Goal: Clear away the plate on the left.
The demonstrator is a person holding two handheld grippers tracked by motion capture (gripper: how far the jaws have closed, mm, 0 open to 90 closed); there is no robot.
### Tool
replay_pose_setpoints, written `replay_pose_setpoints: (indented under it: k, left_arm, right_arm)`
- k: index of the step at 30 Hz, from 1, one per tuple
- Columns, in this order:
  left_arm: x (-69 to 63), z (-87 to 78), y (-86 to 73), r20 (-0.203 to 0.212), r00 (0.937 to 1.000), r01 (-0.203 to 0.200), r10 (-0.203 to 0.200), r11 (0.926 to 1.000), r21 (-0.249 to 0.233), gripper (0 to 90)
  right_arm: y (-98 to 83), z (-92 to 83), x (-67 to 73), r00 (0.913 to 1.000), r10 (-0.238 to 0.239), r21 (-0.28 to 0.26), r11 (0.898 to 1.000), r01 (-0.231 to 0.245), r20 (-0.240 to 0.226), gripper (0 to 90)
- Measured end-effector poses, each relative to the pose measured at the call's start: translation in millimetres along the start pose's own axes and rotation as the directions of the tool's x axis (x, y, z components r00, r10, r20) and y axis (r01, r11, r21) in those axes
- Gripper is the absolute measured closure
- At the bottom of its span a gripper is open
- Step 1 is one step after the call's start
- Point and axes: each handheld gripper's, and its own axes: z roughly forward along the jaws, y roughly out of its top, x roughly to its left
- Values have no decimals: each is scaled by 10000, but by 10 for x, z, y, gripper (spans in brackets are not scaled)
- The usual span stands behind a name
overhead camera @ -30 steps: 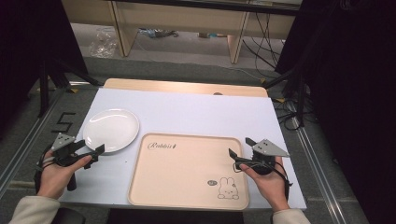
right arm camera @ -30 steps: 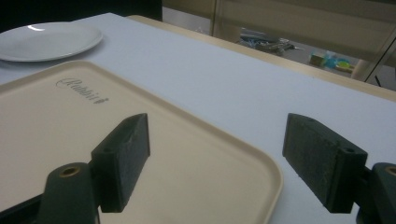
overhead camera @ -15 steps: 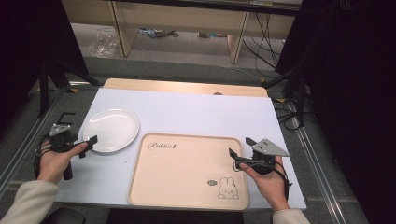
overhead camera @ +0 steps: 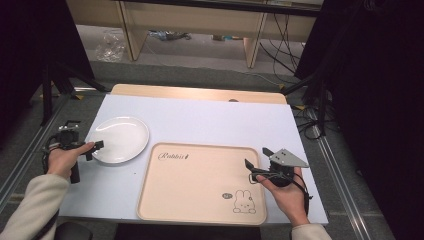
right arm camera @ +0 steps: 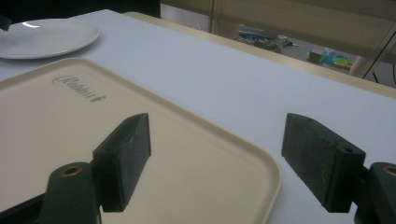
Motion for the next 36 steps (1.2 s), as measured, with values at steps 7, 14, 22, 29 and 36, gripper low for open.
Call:
replay_pose_setpoints:
  k: [7,14,22,29,36]
  left_arm:
    - [39,63,45,235,9976,647,-652,9977,186,350]
    - [105,86,28,-14,9961,881,-881,9954,374,364]
    - [125,83,55,-21,9911,1333,-1334,9897,513,425]
    - [167,81,86,248,9675,2487,-2516,9649,841,514]
    - [234,82,104,370,9464,3152,-3210,9423,1126,622]
  right_arm:
    - [-2,0,-10,9999,-110,-30,9999,110,29,250]
    - [-3,-1,4,10000,-22,55,10000,22,-95,255]
    - [-2,-4,1,9999,-35,221,9997,39,-164,260]
    - [-5,3,-6,9998,-93,133,9999,96,-181,262]
    - [-4,9,3,9996,-64,183,9998,69,-265,268]
